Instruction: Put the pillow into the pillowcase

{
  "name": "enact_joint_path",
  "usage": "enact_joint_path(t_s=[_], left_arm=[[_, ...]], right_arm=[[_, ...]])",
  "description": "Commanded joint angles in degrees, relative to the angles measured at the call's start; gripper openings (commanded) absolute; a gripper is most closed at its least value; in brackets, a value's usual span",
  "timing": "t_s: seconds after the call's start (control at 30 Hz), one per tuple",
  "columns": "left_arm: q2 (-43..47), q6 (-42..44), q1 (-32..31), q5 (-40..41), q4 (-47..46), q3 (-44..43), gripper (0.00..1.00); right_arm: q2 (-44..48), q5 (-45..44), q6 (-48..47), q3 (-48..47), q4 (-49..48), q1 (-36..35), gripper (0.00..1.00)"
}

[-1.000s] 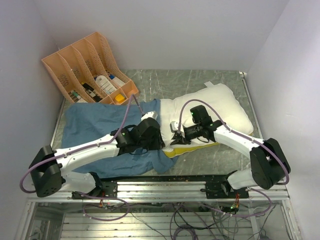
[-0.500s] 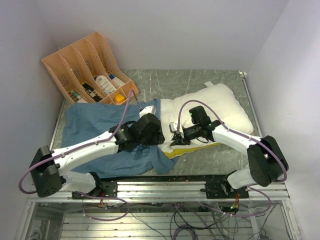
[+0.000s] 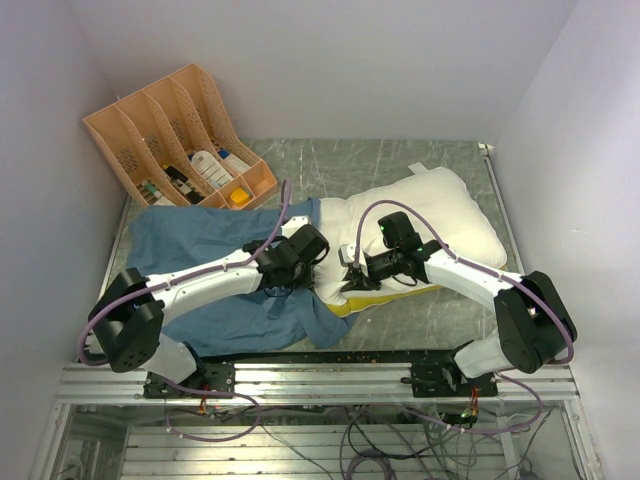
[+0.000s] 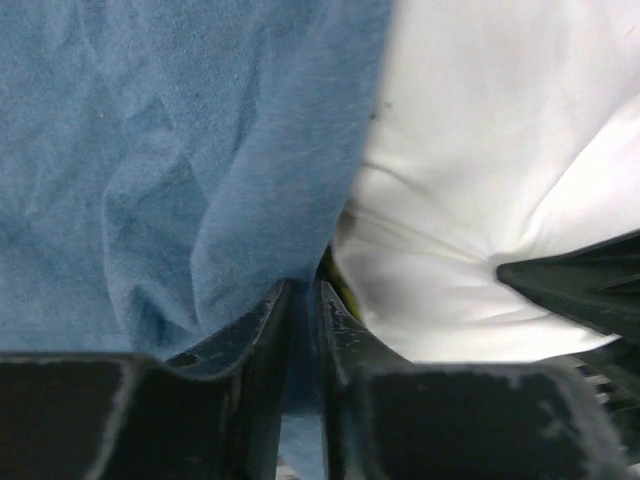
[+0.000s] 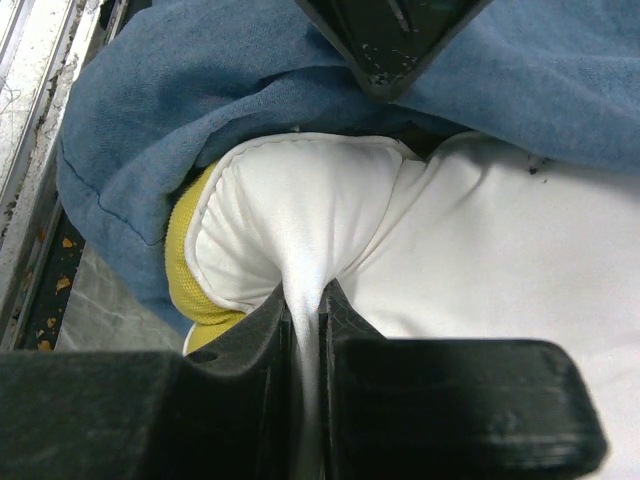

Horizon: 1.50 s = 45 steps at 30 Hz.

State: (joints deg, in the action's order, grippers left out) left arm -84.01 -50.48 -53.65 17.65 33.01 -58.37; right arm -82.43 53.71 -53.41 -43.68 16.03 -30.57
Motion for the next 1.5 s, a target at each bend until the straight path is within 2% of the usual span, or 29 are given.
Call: enact_joint_path(t_s=[0.0,0.03,0.17,0.4,0.57,0.7,0.83,0.93,1.0,1.03,1.07,1.1,1.2,1.3,1.4,1.47], left_arm=[[1.29,0.66,0.52,-3.34,-2.21,3.0,0.11],[1.75,0.69,0.57,-4.18,-3.04,3.39,0.08],[4.19,2.44,0.79,-8.71,-6.81,1.98,0.07],[7.27,6.31,0.83,-17.89,-12.06,-7.51,0.07],[4.23,6.15,0.88,-25.47,-17.87,-12.41,0.07],[2.68,5.15,1.0,-27.54,-21.11,-12.65,0.07],[5.01,4.27,2.2,-25.18,-20.54,-7.24,0.07],[8.75,1.83,3.24,-23.84,-22.97,1.48,0.07],[10.68,-0.54,3.47,-24.54,-26.51,7.97,0.07],[11.23,-1.51,3.52,-25.89,-28.5,10.79,0.07],[11.64,-2.45,3.47,-27.07,-30.97,13.49,0.12],[11.98,-3.3,3.43,-28.25,-33.25,15.8,0.2],[14.93,-4.55,3.18,-28.74,-37.46,20.61,0.46],[19.56,-2.0,3.15,-25.14,-31.17,19.05,0.7],[23.17,2.52,3.19,-20.1,-19.89,11.84,0.78],[24.63,5.27,3.2,-17.05,-14.68,7.81,0.81]], right_arm=[[0.3,0.36,0.15,-0.01,-1.08,0.07,0.0],[0.27,0.48,0.61,0.0,-1.44,0.02,0.0],[-0.05,1.3,2.32,-0.68,-2.12,-0.01,0.0],[5.35,-0.28,9.65,-0.75,-9.64,1.78,0.0],[9.31,7.07,13.89,3.23,-15.27,2.01,0.0],[5.13,10.41,10.25,4.63,-12.66,1.31,0.0],[-0.46,14.9,-3.58,0.28,2.26,1.94,0.0],[-3.49,20.3,-19.52,-3.65,18.99,4.59,0.25],[-6.74,21.87,-37.18,-8.75,36.1,7.16,0.37],[-8.5,21.56,-46.2,-11.01,48.29,8.91,0.41],[-10.39,20.93,-55.8,-12.97,57.41,10.68,0.44],[-11.82,20.63,-61.82,-14.97,62.44,12.92,0.46],[-9.8,15.5,-59.39,-16.23,61.83,16.67,0.5],[-3.58,12.48,-39.71,-14.79,46.79,17.09,0.55],[4.8,3.48,-13.64,-11.3,23.28,16.63,0.69],[8.18,-1.71,-5.55,-10.07,12.97,16.64,0.84]])
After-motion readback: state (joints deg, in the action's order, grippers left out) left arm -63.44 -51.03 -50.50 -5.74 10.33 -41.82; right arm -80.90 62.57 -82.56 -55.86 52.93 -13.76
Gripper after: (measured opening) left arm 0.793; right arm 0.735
